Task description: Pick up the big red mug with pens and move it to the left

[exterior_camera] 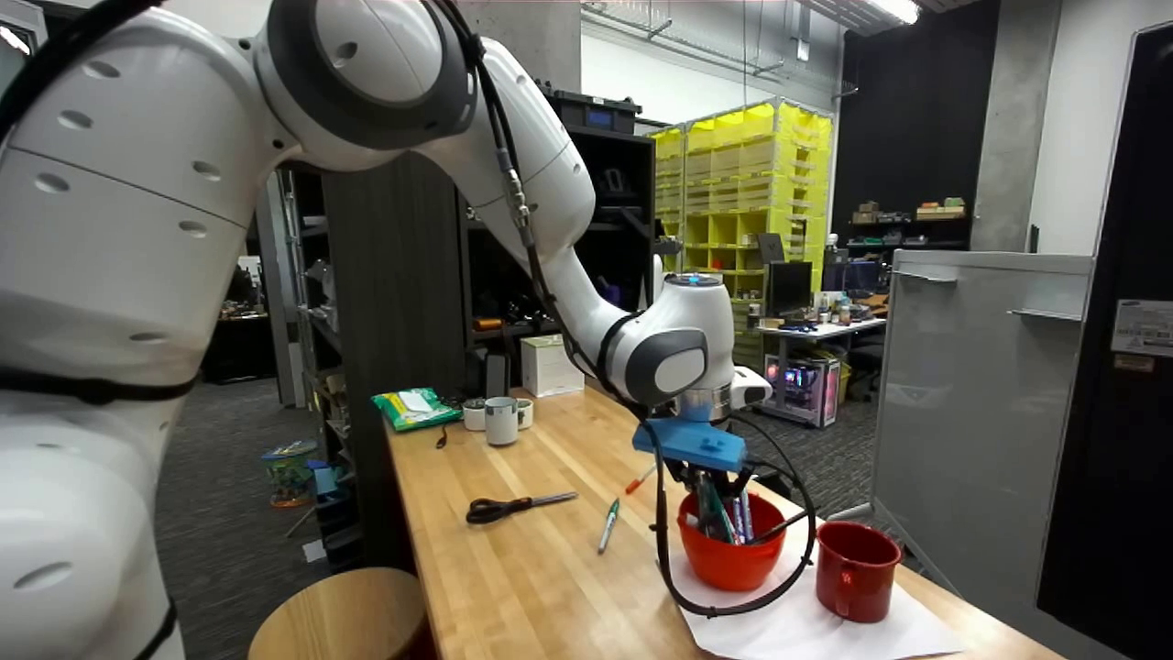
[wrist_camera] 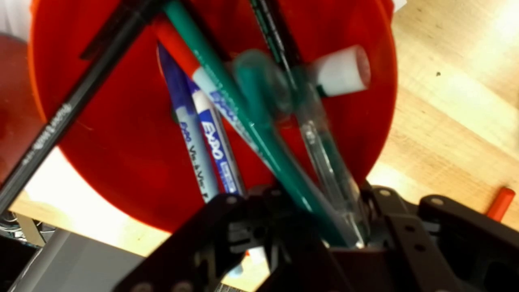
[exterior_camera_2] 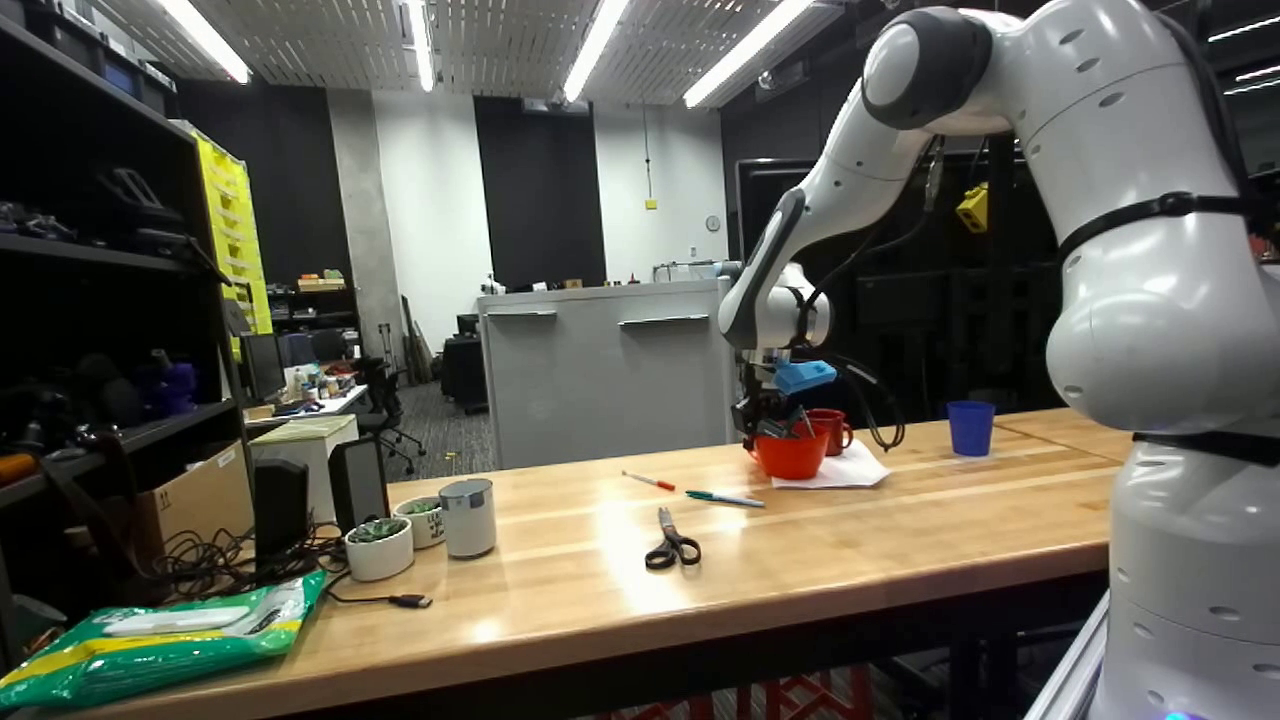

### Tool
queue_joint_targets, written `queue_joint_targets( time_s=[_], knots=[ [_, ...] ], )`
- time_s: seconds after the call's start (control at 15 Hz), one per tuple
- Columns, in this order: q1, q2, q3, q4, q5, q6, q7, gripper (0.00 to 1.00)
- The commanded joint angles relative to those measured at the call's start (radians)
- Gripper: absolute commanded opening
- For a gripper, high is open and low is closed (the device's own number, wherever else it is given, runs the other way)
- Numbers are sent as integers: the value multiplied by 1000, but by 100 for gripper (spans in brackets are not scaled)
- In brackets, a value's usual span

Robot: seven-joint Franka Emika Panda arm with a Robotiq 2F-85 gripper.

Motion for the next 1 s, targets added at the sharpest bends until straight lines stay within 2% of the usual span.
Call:
queue_joint_targets(
  time_s=[0.0, 0.07, 0.13, 0.2, 0.4, 0.6, 0.93],
  knots=[
    [-11, -5, 11, -6, 7, -7, -19, 9],
    [-10, -5, 9, -6, 4, -8, -16, 9],
    [-8, -5, 7, -6, 1, -8, -12, 46],
    [-5, -6, 4, -7, -4, -8, -8, 60],
    [-1, -9, 0, -12, -11, -7, -3, 76],
    [1, -17, -2, -19, -15, -4, -1, 97],
    [11, -48, -9, -46, -30, 1, 12, 100]
  ],
)
